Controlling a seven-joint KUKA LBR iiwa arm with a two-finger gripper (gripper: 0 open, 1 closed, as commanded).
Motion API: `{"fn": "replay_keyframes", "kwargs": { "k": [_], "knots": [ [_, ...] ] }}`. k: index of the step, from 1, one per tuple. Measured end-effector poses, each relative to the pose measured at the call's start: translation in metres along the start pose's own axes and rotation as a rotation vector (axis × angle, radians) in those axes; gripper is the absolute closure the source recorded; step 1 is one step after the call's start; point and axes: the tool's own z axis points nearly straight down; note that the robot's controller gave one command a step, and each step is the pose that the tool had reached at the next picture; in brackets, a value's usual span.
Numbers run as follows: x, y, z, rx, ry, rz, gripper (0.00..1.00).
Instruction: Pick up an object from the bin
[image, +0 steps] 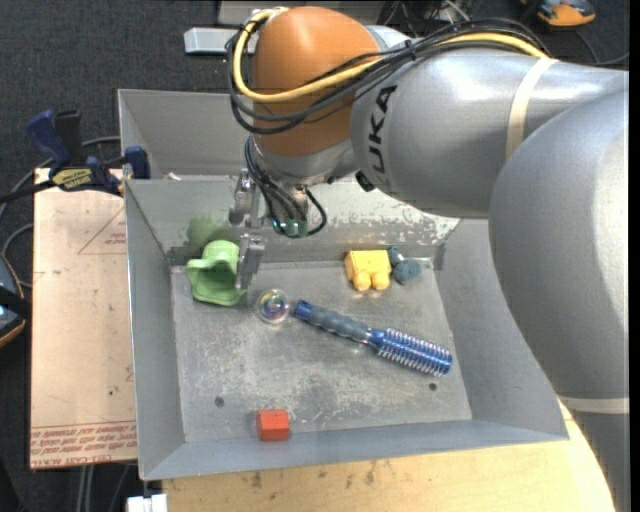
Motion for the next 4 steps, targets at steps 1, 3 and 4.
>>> {"fn": "replay_keyframes", "kwargs": {
  "k": [1, 3, 4],
  "knots": [
    [-0.001, -0.031, 0.082, 0.001, -0.002, 0.23, 0.0],
    [0.065, -0.156, 0.039, 0.002, -0.016, 0.125, 0.0],
    [0.07, -0.21, 0.149, -0.006, -0.013, 0.11, 0.0]
  ]
}}
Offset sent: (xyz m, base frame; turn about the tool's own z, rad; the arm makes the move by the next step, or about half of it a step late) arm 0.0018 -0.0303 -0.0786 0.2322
